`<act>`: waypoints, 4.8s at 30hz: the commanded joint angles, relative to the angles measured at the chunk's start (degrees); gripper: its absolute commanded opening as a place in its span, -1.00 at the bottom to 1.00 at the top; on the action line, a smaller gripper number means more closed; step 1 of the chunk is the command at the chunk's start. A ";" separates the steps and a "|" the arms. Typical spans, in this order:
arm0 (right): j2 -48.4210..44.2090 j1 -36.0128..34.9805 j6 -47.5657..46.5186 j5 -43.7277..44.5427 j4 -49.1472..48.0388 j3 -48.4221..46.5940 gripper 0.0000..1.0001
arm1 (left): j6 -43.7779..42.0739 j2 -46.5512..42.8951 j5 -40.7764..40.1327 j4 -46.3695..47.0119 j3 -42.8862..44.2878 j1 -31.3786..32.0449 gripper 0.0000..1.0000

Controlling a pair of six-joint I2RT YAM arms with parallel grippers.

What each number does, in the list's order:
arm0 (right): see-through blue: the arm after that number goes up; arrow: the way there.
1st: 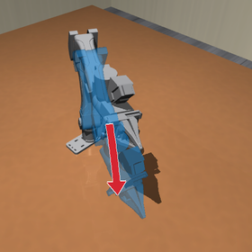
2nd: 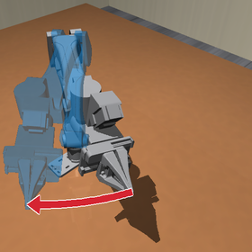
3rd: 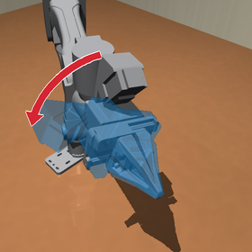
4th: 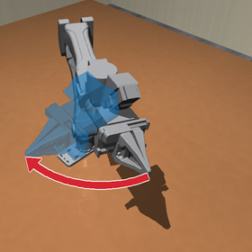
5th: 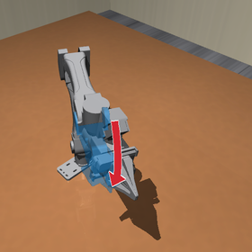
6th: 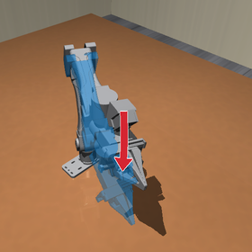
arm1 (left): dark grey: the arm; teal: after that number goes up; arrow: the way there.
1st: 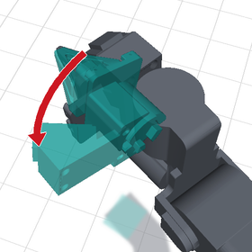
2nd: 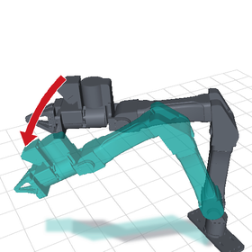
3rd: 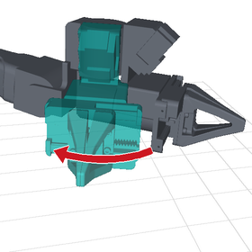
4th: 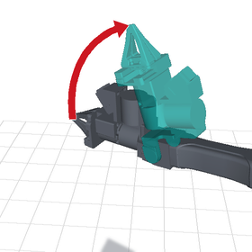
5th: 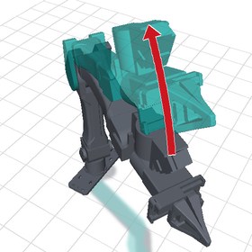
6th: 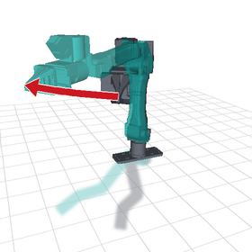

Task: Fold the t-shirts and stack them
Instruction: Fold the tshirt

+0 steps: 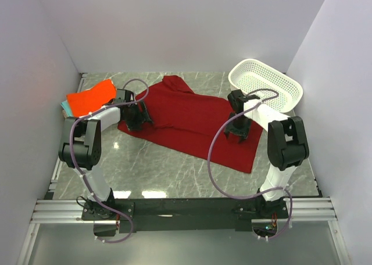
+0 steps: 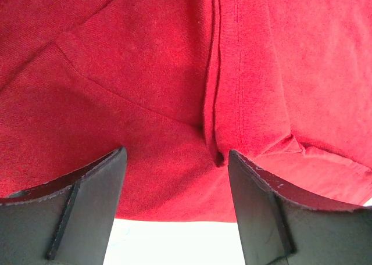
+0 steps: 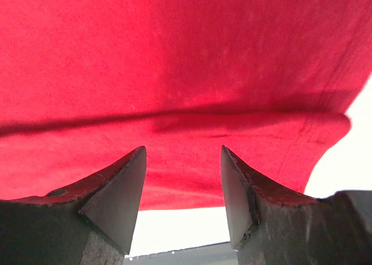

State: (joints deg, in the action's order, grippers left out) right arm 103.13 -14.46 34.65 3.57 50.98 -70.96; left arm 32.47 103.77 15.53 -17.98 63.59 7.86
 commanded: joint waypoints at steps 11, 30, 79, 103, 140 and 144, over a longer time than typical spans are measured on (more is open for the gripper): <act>-7.14 1.28 -1.96 3.21 5.80 -7.09 0.20 | 0.05 -4.28 1.26 -0.39 2.23 1.45 0.49; -16.91 -2.94 3.14 -6.47 -0.97 9.26 0.16 | 1.63 2.32 -4.19 -7.15 9.97 6.64 -0.11; -15.07 -5.67 4.46 -6.65 -2.64 12.86 0.16 | -8.48 22.88 -4.71 -17.35 40.02 16.75 -0.99; -16.73 -6.37 5.16 -6.91 -3.61 16.55 0.16 | -2.94 21.30 -3.93 -10.85 38.45 18.33 -0.99; -18.14 -7.34 4.63 -5.07 -1.32 11.20 0.22 | 2.25 12.54 -2.61 -8.14 41.10 14.12 0.67; -16.56 -7.60 4.37 -5.59 -2.11 10.67 0.22 | 1.64 8.65 -2.61 -6.55 32.05 9.64 0.70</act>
State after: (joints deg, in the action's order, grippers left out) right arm 87.18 -21.43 39.38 -2.63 48.73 -58.19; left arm 33.69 116.55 12.25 -26.70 99.42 20.84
